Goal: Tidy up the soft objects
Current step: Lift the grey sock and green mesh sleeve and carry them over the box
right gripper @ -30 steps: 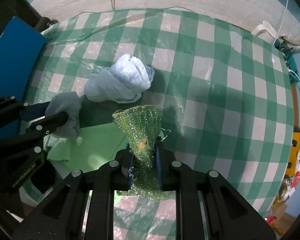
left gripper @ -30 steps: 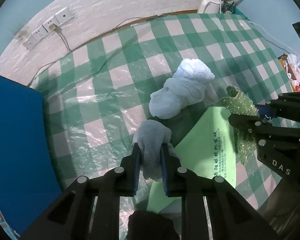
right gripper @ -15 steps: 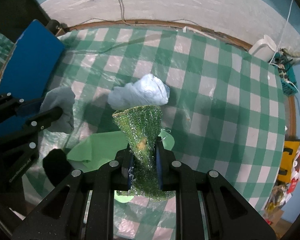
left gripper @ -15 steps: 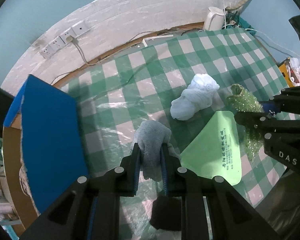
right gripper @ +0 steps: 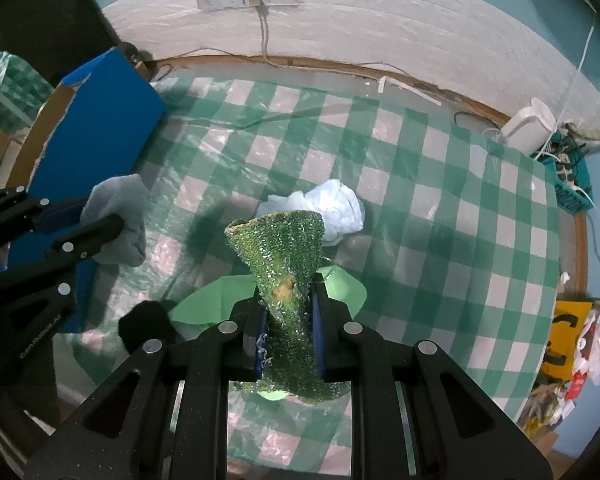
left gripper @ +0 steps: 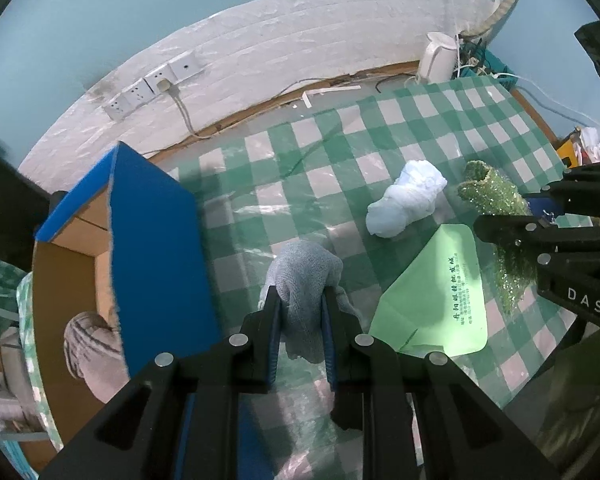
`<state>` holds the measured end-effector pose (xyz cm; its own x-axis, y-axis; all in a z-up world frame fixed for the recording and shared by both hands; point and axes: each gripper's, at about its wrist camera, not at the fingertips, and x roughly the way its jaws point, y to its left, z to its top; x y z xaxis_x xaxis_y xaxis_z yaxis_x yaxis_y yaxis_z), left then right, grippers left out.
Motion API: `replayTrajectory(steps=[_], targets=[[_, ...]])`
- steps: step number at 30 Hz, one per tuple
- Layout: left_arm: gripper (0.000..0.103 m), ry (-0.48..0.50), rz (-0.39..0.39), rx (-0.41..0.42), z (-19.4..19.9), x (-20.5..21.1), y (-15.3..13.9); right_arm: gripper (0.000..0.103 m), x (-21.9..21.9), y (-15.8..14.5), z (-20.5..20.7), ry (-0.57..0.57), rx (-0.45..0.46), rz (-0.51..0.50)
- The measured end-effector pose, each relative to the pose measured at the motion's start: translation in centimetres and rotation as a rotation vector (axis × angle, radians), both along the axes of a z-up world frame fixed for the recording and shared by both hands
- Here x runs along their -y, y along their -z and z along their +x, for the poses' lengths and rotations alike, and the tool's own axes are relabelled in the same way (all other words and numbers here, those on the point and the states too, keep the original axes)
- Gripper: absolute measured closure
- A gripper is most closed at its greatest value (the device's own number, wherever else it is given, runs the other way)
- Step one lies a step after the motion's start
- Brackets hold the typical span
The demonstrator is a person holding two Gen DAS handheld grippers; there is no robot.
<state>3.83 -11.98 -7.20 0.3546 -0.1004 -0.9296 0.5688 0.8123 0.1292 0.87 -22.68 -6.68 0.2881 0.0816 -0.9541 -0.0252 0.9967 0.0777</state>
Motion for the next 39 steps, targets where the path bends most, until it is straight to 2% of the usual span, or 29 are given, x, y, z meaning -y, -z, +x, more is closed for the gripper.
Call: replayTrajectory(steps=[23,39], targets=[[0.085,-0.077,-0.088,0.092,0.0,-6.1,-5.9,0.086,-5.4,-5.1,2.5,-0.092,0.087,0.009],[0.085,-0.180,-0.122,0.132,0.5,-11.8,-7.8,0.086,-12.1,-7.1,4.5,-0.204,0.115,0.002]])
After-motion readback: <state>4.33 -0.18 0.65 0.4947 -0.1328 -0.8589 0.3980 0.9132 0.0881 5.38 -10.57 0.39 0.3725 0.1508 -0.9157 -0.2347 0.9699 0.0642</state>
